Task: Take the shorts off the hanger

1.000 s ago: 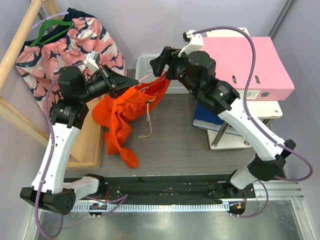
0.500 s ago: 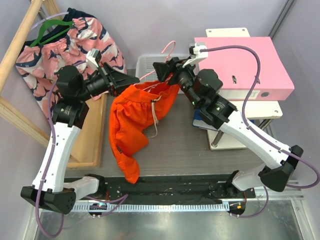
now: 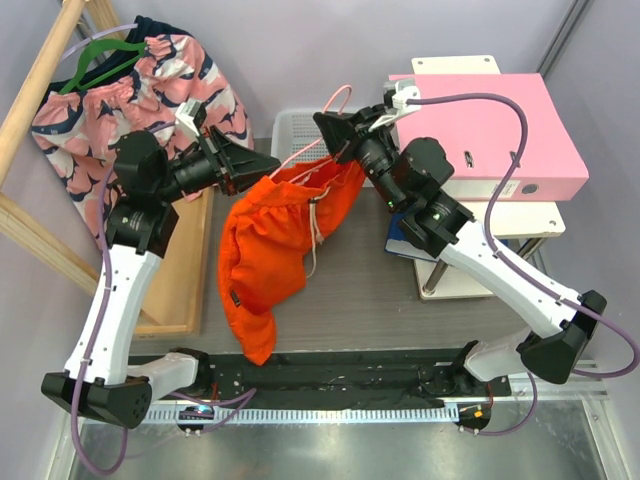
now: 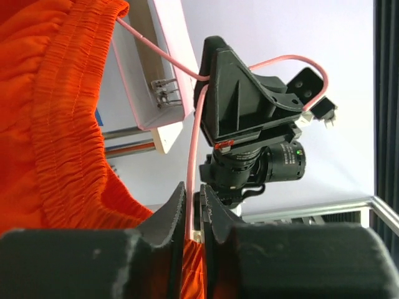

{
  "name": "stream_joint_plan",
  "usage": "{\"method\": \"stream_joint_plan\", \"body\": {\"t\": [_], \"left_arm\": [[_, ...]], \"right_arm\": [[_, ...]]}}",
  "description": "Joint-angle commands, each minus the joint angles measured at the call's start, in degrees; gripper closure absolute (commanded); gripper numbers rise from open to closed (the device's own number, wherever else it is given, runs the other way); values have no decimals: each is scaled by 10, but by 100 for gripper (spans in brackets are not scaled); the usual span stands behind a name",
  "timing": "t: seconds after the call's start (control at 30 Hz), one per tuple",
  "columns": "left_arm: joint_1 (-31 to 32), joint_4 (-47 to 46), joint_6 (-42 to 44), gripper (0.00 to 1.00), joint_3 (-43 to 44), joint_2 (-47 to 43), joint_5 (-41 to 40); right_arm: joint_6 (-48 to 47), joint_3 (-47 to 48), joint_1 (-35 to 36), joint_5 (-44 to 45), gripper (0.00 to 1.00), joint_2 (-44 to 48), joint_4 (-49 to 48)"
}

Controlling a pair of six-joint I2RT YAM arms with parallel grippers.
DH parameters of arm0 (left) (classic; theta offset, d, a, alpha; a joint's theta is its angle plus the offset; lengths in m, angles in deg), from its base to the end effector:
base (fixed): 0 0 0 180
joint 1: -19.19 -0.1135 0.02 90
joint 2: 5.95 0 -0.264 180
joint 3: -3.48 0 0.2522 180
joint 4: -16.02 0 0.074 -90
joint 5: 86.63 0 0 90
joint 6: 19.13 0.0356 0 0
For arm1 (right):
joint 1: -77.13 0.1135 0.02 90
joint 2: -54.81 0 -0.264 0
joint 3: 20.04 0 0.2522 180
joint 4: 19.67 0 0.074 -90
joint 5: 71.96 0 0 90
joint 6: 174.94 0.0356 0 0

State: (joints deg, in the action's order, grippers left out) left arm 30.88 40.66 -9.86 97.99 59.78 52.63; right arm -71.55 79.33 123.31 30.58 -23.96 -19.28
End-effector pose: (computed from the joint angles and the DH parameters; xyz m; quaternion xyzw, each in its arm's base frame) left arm 0.2193 -0.0729 0.4826 -0.0994 0.6830 -0.6769 0.2557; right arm 0.2179 0.2159 0.4987 -0.0746 0.5708 0.3508 0.7386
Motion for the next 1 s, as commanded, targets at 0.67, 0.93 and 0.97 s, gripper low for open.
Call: {"method": "stream_joint_plan", "body": {"t": [0.67,0.93,0.97], "left_arm": [[-10,481,452,36,150,-73,-203],[-11,464,430,33,164,-46,-188],[-11,468,429,34,158,-41,-184]], "right_arm": [[-6,195,-2,-44,99,-116,170],[1,216,-2,-77,99,-137,195],[2,216,-2,-78,99,-138,194]]}}
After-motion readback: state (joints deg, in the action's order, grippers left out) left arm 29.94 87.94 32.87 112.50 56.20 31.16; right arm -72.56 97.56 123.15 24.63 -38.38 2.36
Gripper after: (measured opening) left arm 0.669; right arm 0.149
